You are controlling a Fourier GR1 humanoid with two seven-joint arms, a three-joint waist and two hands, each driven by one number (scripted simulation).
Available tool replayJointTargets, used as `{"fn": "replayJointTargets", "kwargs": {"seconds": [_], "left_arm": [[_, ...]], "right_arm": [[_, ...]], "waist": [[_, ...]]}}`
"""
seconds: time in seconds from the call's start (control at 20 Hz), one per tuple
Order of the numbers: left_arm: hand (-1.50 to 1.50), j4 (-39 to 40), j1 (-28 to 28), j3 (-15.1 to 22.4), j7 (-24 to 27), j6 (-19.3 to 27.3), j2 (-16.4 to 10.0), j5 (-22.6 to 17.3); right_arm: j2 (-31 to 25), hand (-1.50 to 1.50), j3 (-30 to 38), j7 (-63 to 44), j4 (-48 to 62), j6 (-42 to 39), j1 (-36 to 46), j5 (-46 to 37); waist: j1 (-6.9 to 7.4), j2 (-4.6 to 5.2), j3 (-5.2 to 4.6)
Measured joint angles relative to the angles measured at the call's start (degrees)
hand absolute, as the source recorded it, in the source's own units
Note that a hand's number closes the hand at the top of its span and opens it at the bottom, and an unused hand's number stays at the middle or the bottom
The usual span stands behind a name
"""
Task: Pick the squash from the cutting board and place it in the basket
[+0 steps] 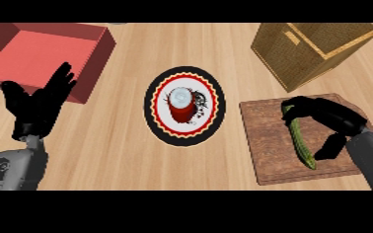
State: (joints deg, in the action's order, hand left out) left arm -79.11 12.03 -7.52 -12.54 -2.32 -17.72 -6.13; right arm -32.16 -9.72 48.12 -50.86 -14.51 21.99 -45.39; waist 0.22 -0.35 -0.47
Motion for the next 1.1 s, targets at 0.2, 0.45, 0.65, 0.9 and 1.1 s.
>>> {"fn": "replayJointTargets", "kwargs": {"seconds": [0.2,0.45,0.65,0.9,1.1], "left_arm": [[0.00,1.3,0.8,-0.1,1.1,0.3,0.9,0.8],[0.00,0.2,0.7,-0.1,0.1,-0.2,0.6,0.9],[0.00,0.0,1.2,0.4,0.1,-0.4,0.8,0.9],[0.00,-0.2,1.9,1.4,0.1,-0.9,1.3,1.1],[0.00,-0.1,3.0,2.5,0.0,-1.5,1.7,1.2]], "right_arm": [[1.2,1.50,0.1,1.2,2.1,1.9,1.4,-2.4],[7.1,1.50,2.1,-11.9,1.3,1.0,4.0,-3.0],[13.0,1.50,7.7,-27.9,3.3,3.2,7.1,-1.4],[20.6,1.50,13.0,-47.7,5.2,9.4,12.6,-1.1],[27.5,1.50,16.7,-62.0,5.6,19.0,18.9,-0.5]], "waist": [[0.01,-0.21,-0.30],[0.55,-0.26,-0.62],[1.43,0.23,-0.65],[3.58,0.83,-0.49],[5.64,1.42,0.01]]}}
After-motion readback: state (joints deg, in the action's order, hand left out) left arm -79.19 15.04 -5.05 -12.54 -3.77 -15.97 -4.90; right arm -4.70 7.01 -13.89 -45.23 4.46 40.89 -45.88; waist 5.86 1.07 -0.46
